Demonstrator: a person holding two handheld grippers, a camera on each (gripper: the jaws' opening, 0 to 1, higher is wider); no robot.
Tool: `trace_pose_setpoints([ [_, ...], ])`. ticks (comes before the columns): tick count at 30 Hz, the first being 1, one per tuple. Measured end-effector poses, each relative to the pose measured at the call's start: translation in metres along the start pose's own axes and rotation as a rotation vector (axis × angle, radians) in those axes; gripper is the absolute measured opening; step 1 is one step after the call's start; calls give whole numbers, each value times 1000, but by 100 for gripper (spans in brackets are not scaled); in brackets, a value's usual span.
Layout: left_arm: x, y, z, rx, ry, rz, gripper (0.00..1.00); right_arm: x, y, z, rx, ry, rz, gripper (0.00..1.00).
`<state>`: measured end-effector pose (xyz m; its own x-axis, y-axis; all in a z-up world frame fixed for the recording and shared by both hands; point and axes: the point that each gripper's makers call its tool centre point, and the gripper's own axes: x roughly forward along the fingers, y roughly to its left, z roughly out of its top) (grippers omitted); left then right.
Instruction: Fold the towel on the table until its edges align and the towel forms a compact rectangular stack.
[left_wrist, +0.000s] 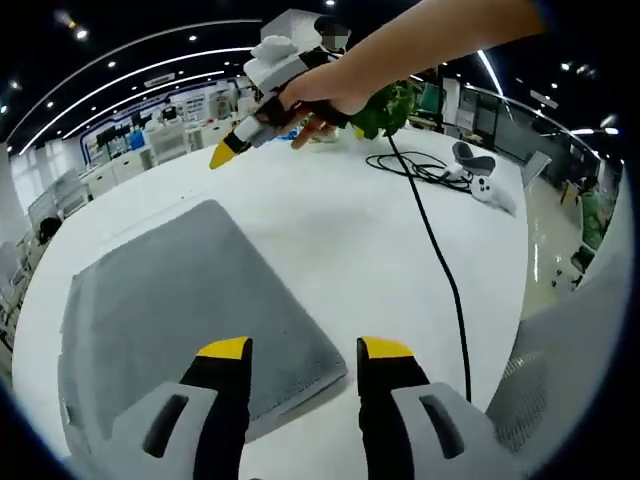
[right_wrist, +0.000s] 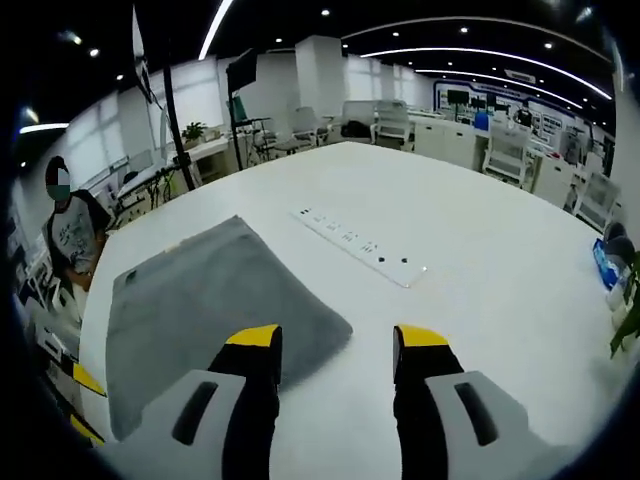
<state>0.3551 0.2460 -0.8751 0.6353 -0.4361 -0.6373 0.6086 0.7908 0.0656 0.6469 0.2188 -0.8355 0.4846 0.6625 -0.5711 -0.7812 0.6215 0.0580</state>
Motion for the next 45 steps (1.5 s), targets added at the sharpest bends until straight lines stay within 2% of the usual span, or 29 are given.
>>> trace_pose_setpoints([
  [9,10,-10,-12,45,29,-42,36,11,3,-13,9,28,16,42],
  [12,13,-12,-17,50,47,-59,31,15,5,-17,8,37,18,42],
  [16,20,-20,-26,90,75,-98,31,19,6,-21,8,43,22,42],
  [22,25,-20,-30,105,93,-101,29,24,7,-24,13,48,26,42],
  [29,28,-17,-29,120,74,-101,22,30,9,-26,13,55,29,41],
  [32,29,-16,-30,96,71,-94,20,33,8,-28,11,59,30,40],
  [39,29,-13,-30,95,76,-78,11,35,8,-32,1,66,25,37],
  [43,27,-15,-30,0,92,-98,7,38,8,-35,7,72,26,36],
  [45,27,-16,-30,26,94,-95,7,39,8,-37,8,74,25,35],
])
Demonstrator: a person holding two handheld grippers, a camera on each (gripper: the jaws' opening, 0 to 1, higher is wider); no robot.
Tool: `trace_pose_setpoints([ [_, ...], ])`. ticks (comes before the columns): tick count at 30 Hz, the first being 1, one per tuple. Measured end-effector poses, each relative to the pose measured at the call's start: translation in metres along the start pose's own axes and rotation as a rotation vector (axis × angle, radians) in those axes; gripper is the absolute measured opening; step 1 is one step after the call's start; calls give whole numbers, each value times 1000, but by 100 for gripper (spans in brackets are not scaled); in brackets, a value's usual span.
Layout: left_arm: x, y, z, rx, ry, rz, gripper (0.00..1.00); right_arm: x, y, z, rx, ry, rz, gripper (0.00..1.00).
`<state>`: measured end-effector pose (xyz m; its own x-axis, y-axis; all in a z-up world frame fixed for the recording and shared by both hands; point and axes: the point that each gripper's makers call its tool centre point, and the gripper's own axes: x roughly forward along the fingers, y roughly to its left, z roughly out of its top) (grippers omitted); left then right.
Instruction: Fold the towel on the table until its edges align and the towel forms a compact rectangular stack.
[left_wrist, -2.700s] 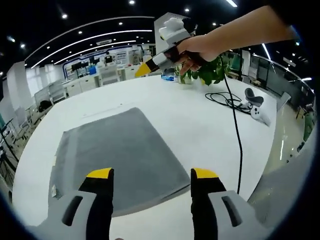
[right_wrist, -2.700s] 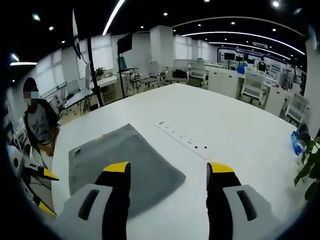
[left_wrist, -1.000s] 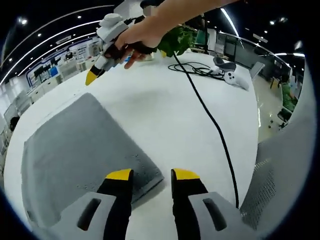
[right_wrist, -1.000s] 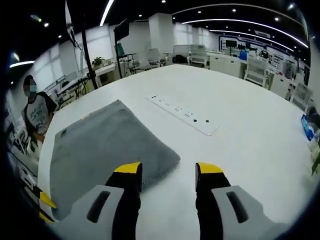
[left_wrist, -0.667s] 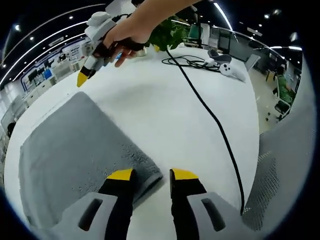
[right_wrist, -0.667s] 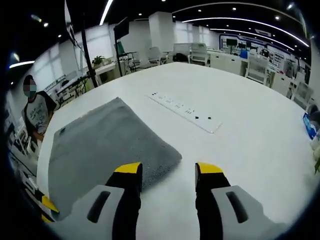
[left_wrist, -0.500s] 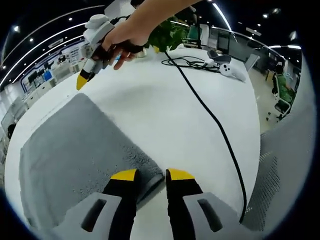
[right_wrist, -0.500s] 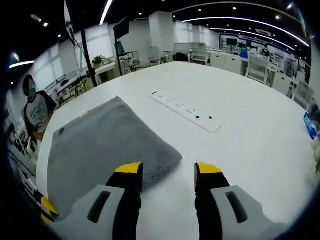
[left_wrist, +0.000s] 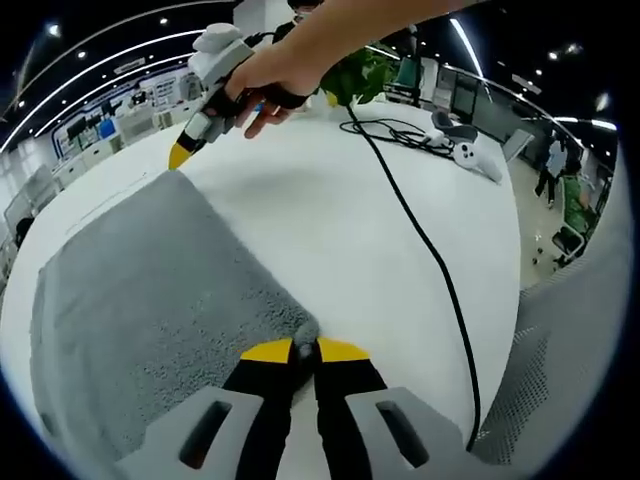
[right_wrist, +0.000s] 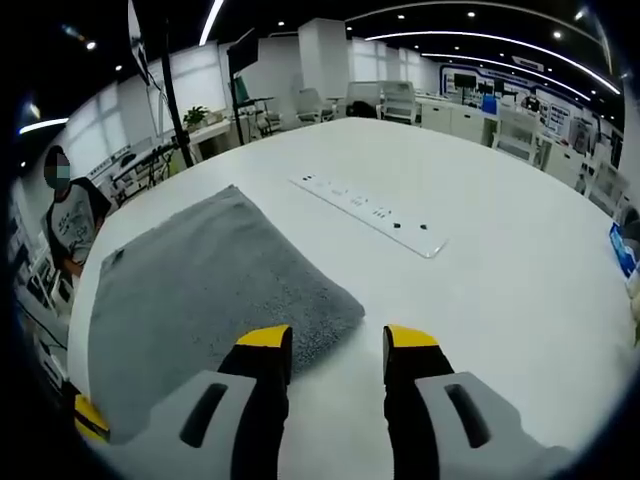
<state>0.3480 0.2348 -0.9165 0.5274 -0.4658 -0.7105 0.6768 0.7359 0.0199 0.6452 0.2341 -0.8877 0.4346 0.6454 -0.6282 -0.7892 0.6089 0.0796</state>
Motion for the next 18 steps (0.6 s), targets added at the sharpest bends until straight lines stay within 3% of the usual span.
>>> trace_pose_setpoints([
  [8,0,-13,1,-12,3,-40,5,4,-3,-8,35,10,-10,33],
  [13,0,-26,2,-19,8,-68,5,3,1,-19,66,23,-8,26],
  [18,2,-42,5,-8,9,-97,5,3,-2,-30,3,68,-18,22],
])
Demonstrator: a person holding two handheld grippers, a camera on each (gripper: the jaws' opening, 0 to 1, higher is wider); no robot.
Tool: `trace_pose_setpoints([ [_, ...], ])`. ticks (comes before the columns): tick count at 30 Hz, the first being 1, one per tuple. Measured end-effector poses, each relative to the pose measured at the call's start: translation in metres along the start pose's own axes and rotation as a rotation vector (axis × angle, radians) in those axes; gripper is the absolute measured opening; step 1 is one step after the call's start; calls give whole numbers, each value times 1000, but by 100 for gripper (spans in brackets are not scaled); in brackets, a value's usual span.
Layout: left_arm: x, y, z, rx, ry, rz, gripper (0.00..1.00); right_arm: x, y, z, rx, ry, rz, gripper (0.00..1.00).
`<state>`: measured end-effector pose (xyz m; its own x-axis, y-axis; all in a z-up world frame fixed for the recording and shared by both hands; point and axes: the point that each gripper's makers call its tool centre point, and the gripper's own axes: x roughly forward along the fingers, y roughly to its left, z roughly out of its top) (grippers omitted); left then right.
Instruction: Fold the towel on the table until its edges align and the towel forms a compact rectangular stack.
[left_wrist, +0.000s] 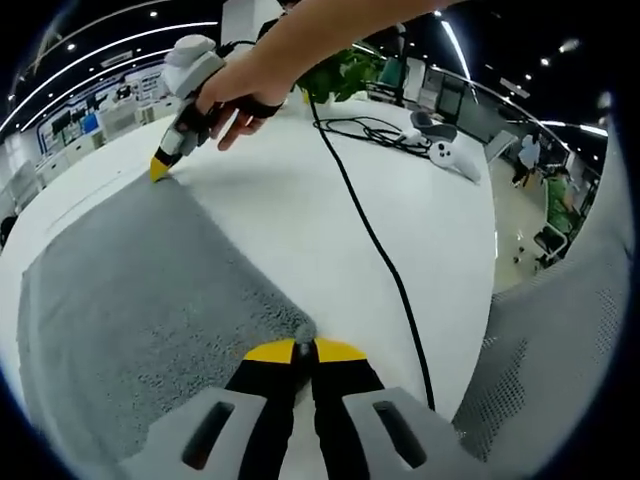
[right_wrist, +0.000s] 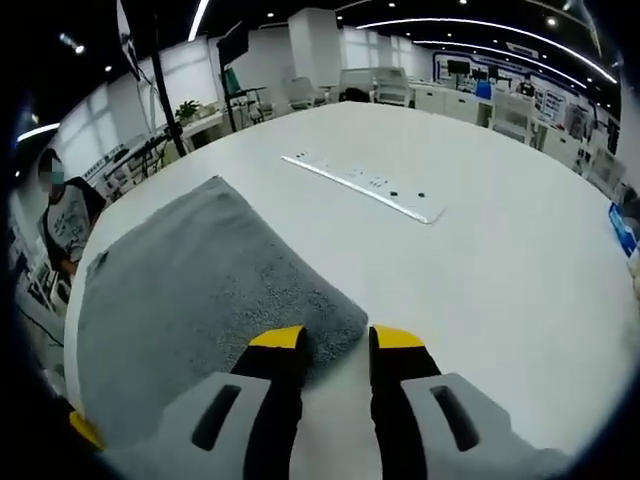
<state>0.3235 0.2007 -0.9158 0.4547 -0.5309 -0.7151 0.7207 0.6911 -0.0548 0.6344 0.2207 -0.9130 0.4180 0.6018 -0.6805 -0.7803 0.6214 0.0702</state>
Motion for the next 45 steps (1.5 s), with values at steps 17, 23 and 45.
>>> trace_pose_setpoints([
  [17,9,-28,11,9,-4,-52,4,-18,-5,-19,-27,54,40,2],
  [23,11,-41,23,-7,-39,-82,3,-33,-12,-27,-80,92,5,0],
  [45,-5,-55,59,-17,-125,-62,2,-84,-30,-15,-25,41,-71,0],
])
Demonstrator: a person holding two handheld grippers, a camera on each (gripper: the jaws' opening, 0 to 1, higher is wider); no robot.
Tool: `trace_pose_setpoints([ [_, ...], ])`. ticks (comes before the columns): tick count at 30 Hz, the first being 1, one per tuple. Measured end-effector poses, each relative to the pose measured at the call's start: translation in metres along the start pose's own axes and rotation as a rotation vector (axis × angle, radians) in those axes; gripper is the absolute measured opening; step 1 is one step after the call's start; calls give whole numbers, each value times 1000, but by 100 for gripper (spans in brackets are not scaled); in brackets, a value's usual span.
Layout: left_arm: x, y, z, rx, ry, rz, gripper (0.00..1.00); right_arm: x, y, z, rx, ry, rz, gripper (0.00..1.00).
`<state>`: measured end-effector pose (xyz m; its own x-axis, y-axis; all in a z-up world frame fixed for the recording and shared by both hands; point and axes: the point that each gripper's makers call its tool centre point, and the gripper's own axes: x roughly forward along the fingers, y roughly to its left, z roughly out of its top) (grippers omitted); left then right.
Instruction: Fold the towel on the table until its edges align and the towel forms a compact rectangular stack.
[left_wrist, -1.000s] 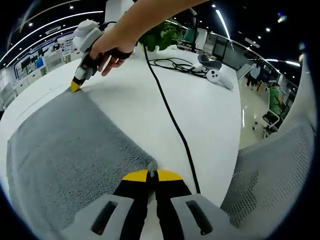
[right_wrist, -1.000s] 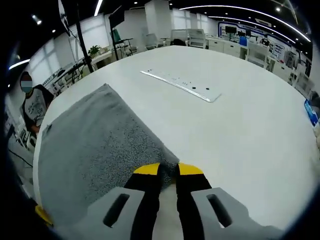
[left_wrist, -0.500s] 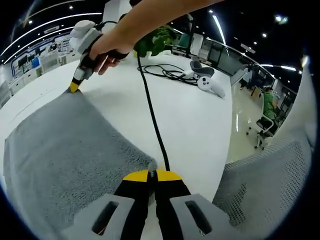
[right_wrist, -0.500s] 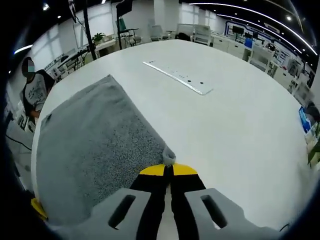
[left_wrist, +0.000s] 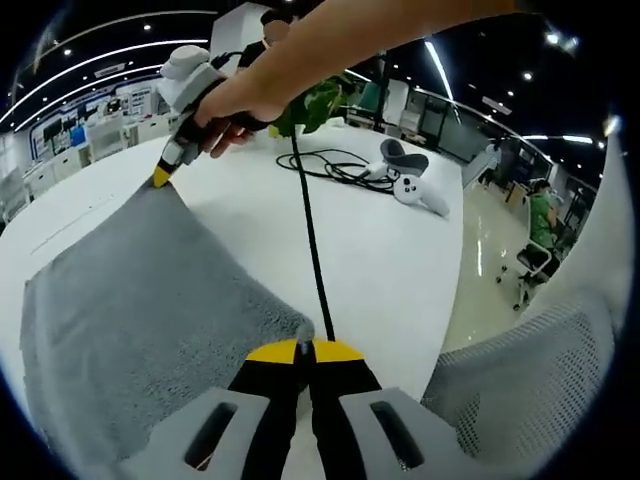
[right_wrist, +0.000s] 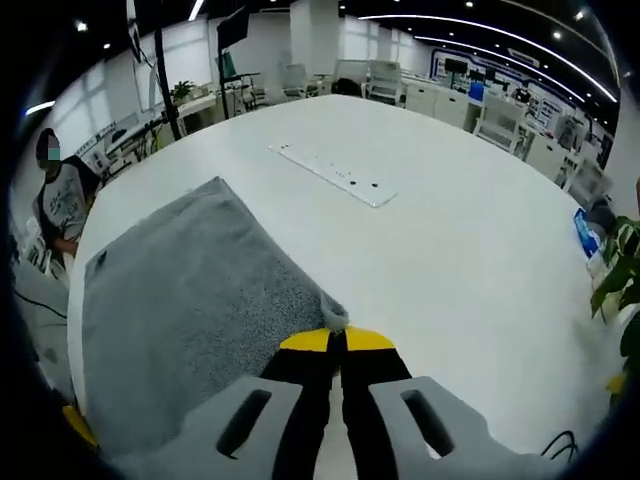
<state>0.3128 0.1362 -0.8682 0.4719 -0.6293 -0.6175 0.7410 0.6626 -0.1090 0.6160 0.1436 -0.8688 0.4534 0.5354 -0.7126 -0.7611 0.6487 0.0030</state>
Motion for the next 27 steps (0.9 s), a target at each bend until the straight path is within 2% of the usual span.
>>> trace_pose_setpoints([
  [7,-21,15,17,-49,-77,45,2,-9,2,23,18,-20,-29,0],
  [15,-47,27,20,-69,-115,72,2,-15,10,39,77,-22,-55,0],
  [18,-56,31,21,-67,-127,84,2,-17,12,43,109,-19,-70,0],
  [25,-82,41,26,-80,-175,103,2,-24,19,57,255,-20,-86,0],
  [27,-89,44,26,-93,-186,108,2,-25,23,63,255,-30,-84,0],
])
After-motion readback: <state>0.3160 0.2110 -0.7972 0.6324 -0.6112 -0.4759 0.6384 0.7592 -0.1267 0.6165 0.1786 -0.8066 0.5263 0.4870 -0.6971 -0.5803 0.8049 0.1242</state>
